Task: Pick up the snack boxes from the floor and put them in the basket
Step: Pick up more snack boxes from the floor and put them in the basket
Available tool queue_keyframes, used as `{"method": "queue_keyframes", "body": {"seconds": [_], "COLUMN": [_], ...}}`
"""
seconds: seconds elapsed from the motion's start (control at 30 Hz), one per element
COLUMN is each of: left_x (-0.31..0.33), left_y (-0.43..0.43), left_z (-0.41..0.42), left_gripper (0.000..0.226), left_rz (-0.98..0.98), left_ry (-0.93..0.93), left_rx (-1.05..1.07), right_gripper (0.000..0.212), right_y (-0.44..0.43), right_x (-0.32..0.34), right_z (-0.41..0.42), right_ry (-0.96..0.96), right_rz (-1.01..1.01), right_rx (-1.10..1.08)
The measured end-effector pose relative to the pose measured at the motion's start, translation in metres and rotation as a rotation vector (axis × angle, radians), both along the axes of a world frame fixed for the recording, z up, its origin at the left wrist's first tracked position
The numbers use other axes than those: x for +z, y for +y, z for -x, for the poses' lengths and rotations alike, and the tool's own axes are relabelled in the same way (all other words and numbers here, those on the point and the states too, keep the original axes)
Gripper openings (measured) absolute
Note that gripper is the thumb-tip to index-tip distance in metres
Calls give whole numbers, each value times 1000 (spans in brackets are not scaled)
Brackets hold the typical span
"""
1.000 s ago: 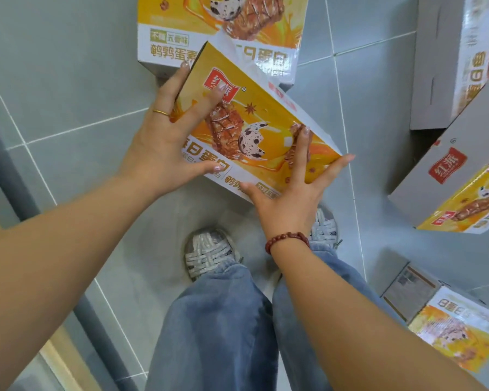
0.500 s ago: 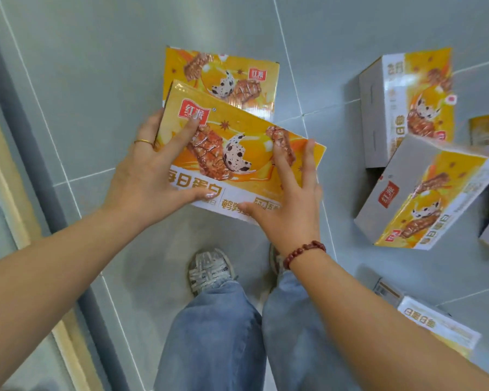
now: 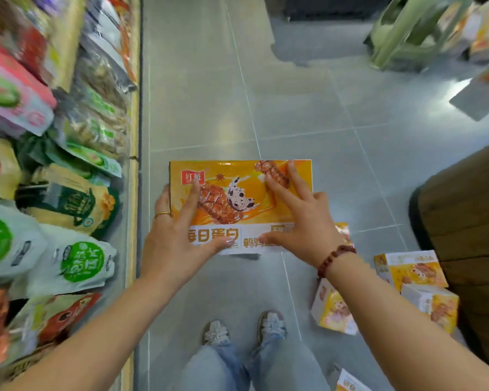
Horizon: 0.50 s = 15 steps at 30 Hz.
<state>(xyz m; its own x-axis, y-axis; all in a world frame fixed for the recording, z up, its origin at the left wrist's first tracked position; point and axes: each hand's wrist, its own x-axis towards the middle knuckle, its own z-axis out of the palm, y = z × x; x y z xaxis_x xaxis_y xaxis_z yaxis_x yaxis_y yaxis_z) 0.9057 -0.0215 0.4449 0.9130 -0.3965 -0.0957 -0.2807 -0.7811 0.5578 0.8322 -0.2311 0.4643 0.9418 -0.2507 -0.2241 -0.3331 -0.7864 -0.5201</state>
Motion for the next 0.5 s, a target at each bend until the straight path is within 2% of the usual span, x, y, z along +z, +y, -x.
{"method": "queue_keyframes", "body": {"seconds": [0.2, 0.5], "left_x": [122, 185], "left_y": [30, 36], "left_z": [22, 15], "left_gripper": [112, 112], "left_rz": [58, 168], "left_ry": [-87, -139], "left_rx": [-46, 93], "right_gripper": [102, 96], "right_y": [27, 27], "right_x": [117, 192], "right_z": [27, -6], "right_ry": [-112, -130], "right_rz": [81, 125], "right_rx": [35, 139]}}
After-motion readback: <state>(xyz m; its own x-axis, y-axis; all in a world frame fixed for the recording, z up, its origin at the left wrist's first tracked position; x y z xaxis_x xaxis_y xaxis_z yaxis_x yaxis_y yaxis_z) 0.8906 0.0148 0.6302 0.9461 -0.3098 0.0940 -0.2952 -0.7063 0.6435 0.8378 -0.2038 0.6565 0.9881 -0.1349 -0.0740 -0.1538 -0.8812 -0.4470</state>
